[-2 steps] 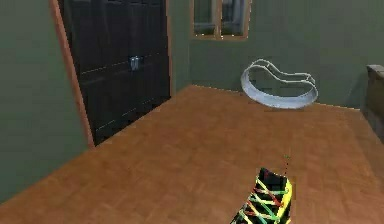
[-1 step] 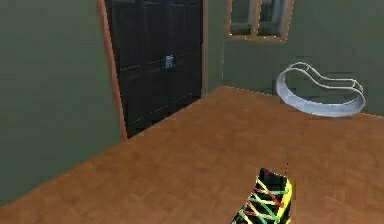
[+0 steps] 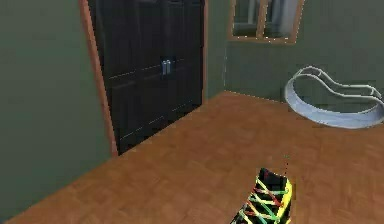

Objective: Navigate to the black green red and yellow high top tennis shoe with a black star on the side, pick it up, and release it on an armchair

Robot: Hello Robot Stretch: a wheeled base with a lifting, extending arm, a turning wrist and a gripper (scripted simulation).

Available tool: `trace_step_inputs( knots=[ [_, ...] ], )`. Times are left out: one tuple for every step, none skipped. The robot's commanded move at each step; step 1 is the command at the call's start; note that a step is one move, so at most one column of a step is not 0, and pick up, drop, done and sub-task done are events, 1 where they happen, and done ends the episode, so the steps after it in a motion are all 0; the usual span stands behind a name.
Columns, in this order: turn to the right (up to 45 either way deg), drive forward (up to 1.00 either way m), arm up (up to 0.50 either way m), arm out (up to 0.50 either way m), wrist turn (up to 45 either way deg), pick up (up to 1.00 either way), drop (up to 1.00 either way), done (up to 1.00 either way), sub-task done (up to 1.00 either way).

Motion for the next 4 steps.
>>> trace_step_inputs(
  knots=[
    [-45.0,0.00,0.00,0.00,0.0,0.00,0.00,0.00,0.00],
    [0.0,1.00,0.00,0.00,0.0,0.00,0.00,0.00,0.00],
    [-3.0,0.00,0.00,0.00,0.0,0.00,0.00,0.00,0.00],
    [0.0,0.20,0.00,0.00,0.0,0.00,0.00,0.00,0.00]
  ],
)
